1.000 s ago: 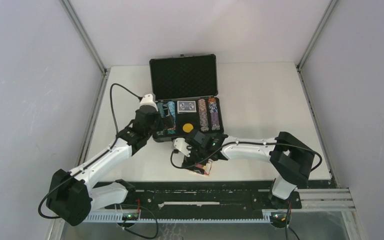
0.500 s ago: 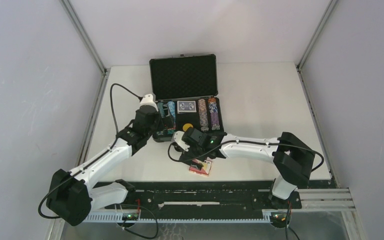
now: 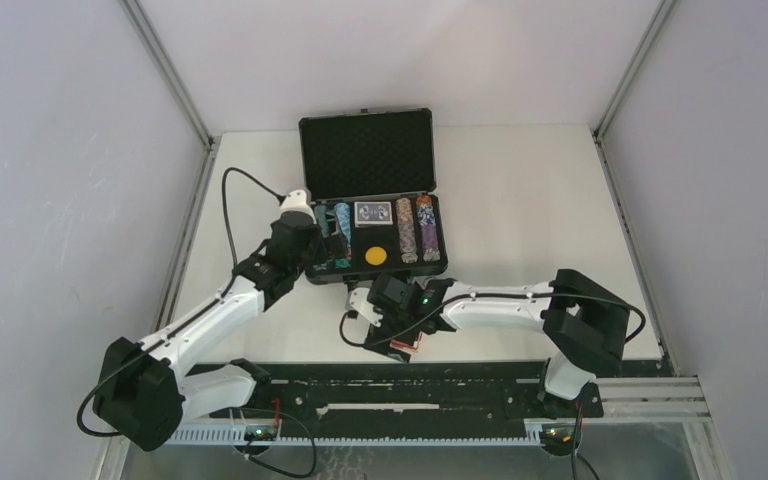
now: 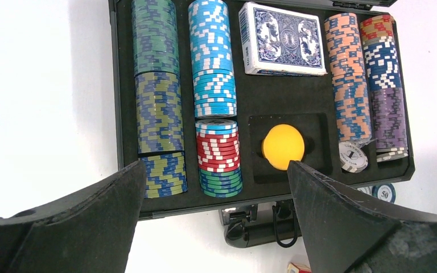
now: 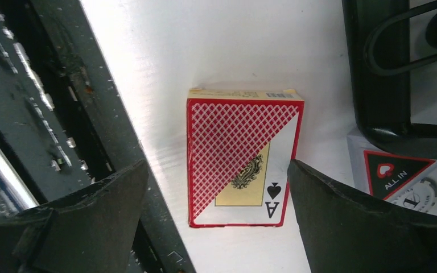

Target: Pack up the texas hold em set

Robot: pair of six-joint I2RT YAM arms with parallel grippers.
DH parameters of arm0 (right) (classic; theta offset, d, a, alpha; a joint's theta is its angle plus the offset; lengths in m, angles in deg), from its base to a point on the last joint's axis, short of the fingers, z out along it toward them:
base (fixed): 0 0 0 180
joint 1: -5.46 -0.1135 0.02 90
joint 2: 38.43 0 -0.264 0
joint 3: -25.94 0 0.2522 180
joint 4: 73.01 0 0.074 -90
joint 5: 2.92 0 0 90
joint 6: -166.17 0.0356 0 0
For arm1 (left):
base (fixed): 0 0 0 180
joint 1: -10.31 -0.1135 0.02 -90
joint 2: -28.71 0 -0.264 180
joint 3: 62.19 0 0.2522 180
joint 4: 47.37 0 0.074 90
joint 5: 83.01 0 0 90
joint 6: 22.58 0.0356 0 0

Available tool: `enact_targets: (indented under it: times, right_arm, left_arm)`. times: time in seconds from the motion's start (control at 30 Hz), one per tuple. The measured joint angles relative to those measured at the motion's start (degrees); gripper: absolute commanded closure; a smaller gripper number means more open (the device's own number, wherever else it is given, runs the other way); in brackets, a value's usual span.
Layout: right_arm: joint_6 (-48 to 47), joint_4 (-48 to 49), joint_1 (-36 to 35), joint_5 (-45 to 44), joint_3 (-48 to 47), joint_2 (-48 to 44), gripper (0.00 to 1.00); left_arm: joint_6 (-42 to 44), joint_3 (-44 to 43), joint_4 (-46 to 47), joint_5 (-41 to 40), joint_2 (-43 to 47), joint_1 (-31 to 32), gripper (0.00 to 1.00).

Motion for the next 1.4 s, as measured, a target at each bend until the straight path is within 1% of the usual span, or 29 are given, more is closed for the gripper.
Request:
enact_targets:
  times: [0.37, 0.6, 0.63, 0.67, 0.7, 0.73, 0.77, 0.8, 0.93, 0.97, 1.07, 1.17, 1.23, 1.4]
  right_arm:
    - [0.44, 5.16, 2.49, 1.18, 1.14, 3.72, 0.0]
    - [0.83, 6.93, 3.65, 1.7, 1.95, 3.48, 0.0]
    - [0.81, 7.04, 3.96, 2.08, 1.99, 3.48, 0.02]
    - [0.79, 7.04, 4.35, 2.43, 2.03, 3.48, 0.05]
    - [0.76, 7.02, 4.63, 2.64, 2.05, 3.5, 0.14]
    - [0.66, 7.02, 4.98, 2.99, 2.08, 3.5, 0.3]
    - [0.57, 7.02, 5.09, 3.17, 2.08, 3.5, 0.4]
    - [0.26, 6.99, 5.18, 3.69, 2.08, 3.5, 0.44]
    - [-0.07, 7.1, 5.51, 4.5, 2.1, 3.5, 0.71]
    - [-0.09, 7.08, 5.62, 4.52, 2.1, 3.5, 0.74]
    - [-0.11, 7.06, 5.88, 4.28, 2.1, 3.5, 0.75]
    - [-0.28, 6.67, 6.25, 3.72, 2.14, 3.21, 0.77]
    - [-0.59, 5.49, 6.8, 2.82, 2.56, 2.27, 0.77]
    - [-2.19, 1.44, 8.63, 0.5, 4.0, -4.96, 0.77]
  left_arm:
    - [0.0, 0.0, -0.68, -0.46, 0.0, 0.0, 0.02]
    - [0.02, 0.0, -0.72, -0.57, 0.0, 0.0, 0.02]
    - [0.02, 0.0, -0.72, -0.59, 0.0, 0.0, 0.02]
    - [0.02, 0.0, -0.72, -0.59, 0.0, 0.0, 0.02]
    - [0.02, 0.0, -0.72, -0.59, 0.0, 0.0, 0.02]
    - [0.02, 0.0, -0.72, -0.59, 0.0, 0.0, 0.02]
    - [0.02, 0.0, -0.72, -0.59, 0.0, 0.0, 0.02]
    - [0.02, 0.0, -0.72, -0.59, 0.0, 0.0, 0.02]
    - [0.02, 0.0, -0.94, -1.03, 0.04, 0.0, 0.03]
    - [0.02, 0.0, -1.07, -1.16, 0.07, 0.0, 0.04]
    - [-0.09, 0.02, -1.57, -1.44, 0.46, 0.0, 0.08]
    - [-0.44, 0.61, -1.99, -1.38, 1.81, 0.0, 0.15]
    - [-0.57, 1.95, -2.16, -0.87, 3.43, 0.0, 0.16]
    - [-1.49, 5.64, -2.29, 5.46, 7.02, -0.04, 0.19]
